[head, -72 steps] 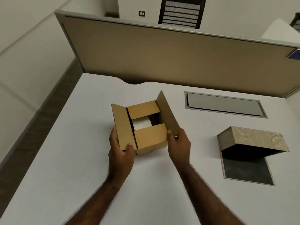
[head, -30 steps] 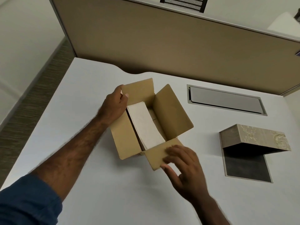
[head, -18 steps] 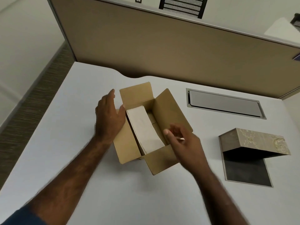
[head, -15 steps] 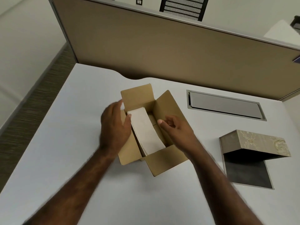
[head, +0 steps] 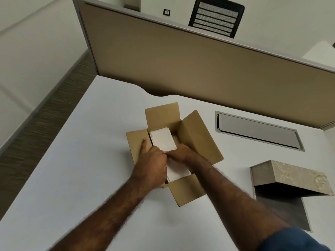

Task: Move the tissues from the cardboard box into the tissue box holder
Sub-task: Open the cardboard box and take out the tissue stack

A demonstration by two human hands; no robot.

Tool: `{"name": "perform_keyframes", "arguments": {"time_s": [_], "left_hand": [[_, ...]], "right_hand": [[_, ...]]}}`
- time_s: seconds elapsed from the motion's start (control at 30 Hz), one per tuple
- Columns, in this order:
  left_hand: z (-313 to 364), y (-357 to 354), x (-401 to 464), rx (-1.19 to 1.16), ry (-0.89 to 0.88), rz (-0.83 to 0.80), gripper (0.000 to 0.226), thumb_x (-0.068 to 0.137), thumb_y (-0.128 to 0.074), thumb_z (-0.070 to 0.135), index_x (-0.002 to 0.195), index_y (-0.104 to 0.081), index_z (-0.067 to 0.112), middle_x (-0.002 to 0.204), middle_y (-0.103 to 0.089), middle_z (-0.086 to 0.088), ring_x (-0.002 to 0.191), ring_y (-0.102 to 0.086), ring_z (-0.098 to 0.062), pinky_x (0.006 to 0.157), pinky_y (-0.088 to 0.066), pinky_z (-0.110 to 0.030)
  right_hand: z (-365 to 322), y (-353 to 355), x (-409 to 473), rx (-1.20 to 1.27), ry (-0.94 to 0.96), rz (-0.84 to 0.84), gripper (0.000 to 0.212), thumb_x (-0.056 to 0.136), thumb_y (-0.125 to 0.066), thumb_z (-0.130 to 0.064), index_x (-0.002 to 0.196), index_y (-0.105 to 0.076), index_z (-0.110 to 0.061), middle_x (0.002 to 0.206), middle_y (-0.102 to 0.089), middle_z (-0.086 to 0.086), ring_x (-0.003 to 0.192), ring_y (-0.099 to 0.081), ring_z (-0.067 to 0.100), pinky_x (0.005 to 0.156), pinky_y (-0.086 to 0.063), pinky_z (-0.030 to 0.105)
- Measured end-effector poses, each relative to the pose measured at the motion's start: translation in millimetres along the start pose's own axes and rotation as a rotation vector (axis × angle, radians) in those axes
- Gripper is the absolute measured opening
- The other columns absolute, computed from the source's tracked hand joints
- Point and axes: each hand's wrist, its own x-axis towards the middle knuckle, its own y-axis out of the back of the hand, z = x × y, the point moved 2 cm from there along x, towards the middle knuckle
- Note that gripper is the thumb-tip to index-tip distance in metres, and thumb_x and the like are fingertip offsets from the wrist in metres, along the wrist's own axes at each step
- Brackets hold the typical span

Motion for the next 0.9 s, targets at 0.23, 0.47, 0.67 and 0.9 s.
{"name": "perform_keyframes", "arguments": {"time_s": [0.23,0.47,0.67,0.9], "left_hand": [[-2.4,-11.3,1.0,-0.066,0.0,0.047,0.03,0.096,-0.046,0.033,0.109,-0.072,0.027,0.121,-0.07,0.006,0.127,-0.053,-0.014,0.13,0.004,-0.052],[-4.4,-19.0,-2.2,-0.098,-0.015,0.149,0.028,0.096,-0.049,0.032,0.099,-0.076,0.027,0.116,-0.074,0.006,0.128,-0.057,-0.015,0.131,0.0,-0.052],[-5.8,-23.6,-3.9,-0.151,-0.016,0.256,0.023,0.092,-0.057,0.021,0.096,-0.079,0.02,0.12,-0.076,-0.002,0.128,-0.061,-0.02,0.13,-0.013,-0.052],[-11.8,-29.6,-6.8,-0.367,-0.018,0.371,0.016,0.081,-0.062,0.005,0.089,-0.069,0.017,0.148,-0.06,-0.014,0.145,-0.047,-0.03,0.127,-0.022,-0.058]], "right_hand": [[0.9,-1.3,3.7,0.004,0.0,-0.007,0.066,0.098,-0.066,-0.055,0.146,-0.061,-0.009,0.147,-0.066,0.01,0.12,-0.065,0.026,0.09,-0.055,0.035],[0.9,-4.0,6.5,0.11,-0.023,-0.058,0.065,0.094,-0.068,-0.048,0.146,-0.063,-0.01,0.149,-0.063,0.01,0.128,-0.063,0.03,0.102,-0.057,0.042],[9.4,-7.6,9.3,0.286,-0.055,-0.133,0.055,0.092,-0.073,-0.043,0.136,-0.067,-0.01,0.13,-0.069,0.007,0.107,-0.068,0.022,0.087,-0.059,0.034],[8.6,-14.1,12.8,0.229,-0.043,-0.078,0.067,0.09,-0.071,-0.051,0.14,-0.062,-0.008,0.141,-0.066,0.011,0.125,-0.066,0.029,0.091,-0.055,0.035]]}}
